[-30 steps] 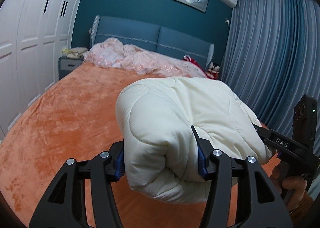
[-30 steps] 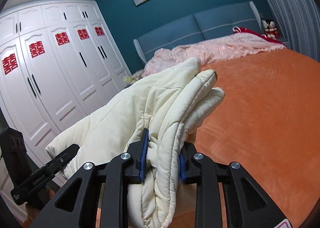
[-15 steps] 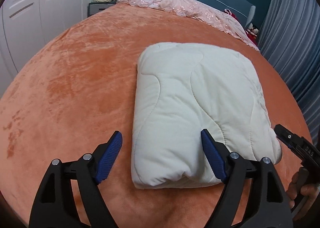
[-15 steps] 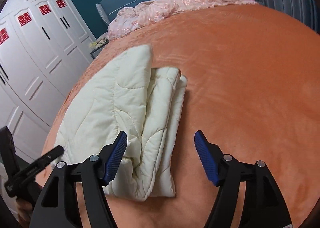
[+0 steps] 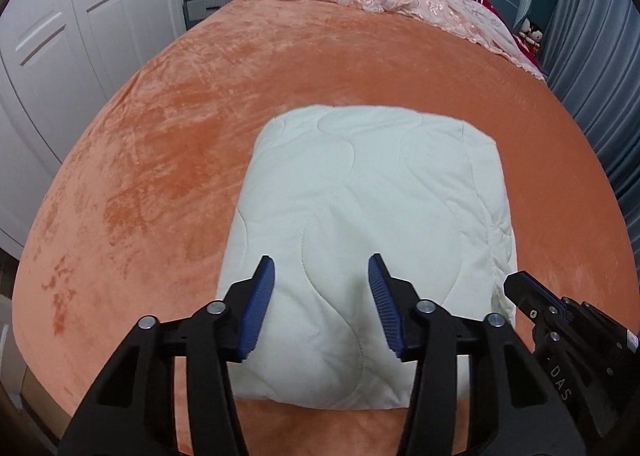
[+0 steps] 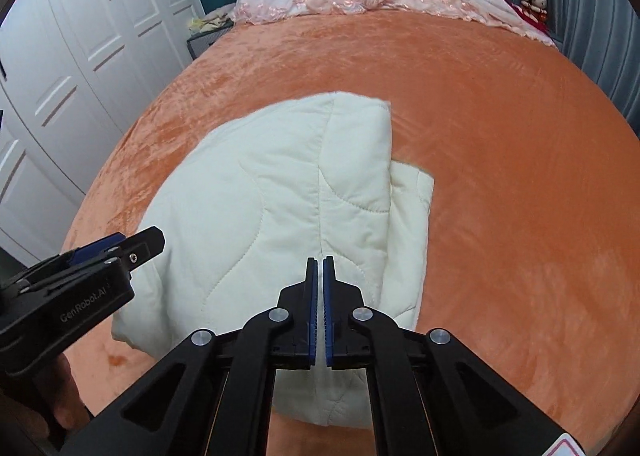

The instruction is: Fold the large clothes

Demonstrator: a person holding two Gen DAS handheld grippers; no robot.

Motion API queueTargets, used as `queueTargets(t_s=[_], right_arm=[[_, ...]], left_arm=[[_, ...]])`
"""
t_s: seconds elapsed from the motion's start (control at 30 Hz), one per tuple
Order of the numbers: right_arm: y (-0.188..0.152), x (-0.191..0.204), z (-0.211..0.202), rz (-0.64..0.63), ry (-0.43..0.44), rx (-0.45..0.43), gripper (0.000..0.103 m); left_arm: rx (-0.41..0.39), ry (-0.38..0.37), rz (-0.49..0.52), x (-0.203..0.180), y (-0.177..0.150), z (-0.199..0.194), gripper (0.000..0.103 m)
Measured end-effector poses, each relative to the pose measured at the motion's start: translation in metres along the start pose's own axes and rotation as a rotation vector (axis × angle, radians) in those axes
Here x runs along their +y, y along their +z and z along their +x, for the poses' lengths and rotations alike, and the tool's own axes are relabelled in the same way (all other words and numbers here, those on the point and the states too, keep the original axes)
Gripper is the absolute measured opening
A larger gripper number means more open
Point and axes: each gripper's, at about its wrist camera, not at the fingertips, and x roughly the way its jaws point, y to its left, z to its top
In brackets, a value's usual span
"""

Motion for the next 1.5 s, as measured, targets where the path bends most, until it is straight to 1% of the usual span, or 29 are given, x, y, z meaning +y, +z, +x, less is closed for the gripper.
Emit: queueTargets(t_s=[0.03,0.07,0.23,0.47,0.77,0.93,1.1,1.3,1.37,1.43,1.5], right_arm=[[-0.003,-0.003,0.008,0.013,0.000,0.022,0.001],[-0.006,-0.007,0.016,0.023,0.004,0.041,0.001],[-0.016,-0.013,0.042,0.049,0.019,0.091,0.002],[-0.023,-0.013,0.062,0.065,0.016,0.114,0.002],[-0.027,-0.011,0.076,0.062,0.008,0.102,0.002],[-0.028,-0.010,0.080,0.060,0.005,0.094,0.002],[-0.029,-0.006,0.081,0.051,-0.013,0.088,0.002],[-0.025,-0.008,0.077,0.048,0.001,0.102,0.002],[-0.023,-0.014,0.059,0.099,0.029,0.100,0.002],[-0.027,-0.018,0.032,0.141,0.064,0.063,0.003],[-0.036,-0.014,0.015,0.110,0.066,0.044,0.005]], left_arm=[[0.029,0.005,-0.003,-0.001,-0.003,0.010,0.033],[0.042,0.011,-0.003,-0.002,-0.007,0.017,0.032],[0.036,0.057,0.048,-0.011,-0.019,0.034,0.027],[0.035,0.082,0.058,-0.014,-0.027,0.052,0.025],[0.006,0.137,0.088,-0.025,-0.033,0.065,0.023],[-0.007,0.153,0.097,-0.027,-0.034,0.068,0.023],[-0.011,0.168,0.107,-0.029,-0.036,0.069,0.023],[-0.009,0.181,0.127,-0.034,-0.037,0.063,0.023],[-0.014,0.147,0.114,-0.031,-0.037,0.050,0.024],[-0.012,0.106,0.084,-0.023,-0.040,0.033,0.025],[-0.014,0.087,0.066,-0.017,-0.048,0.018,0.025]])
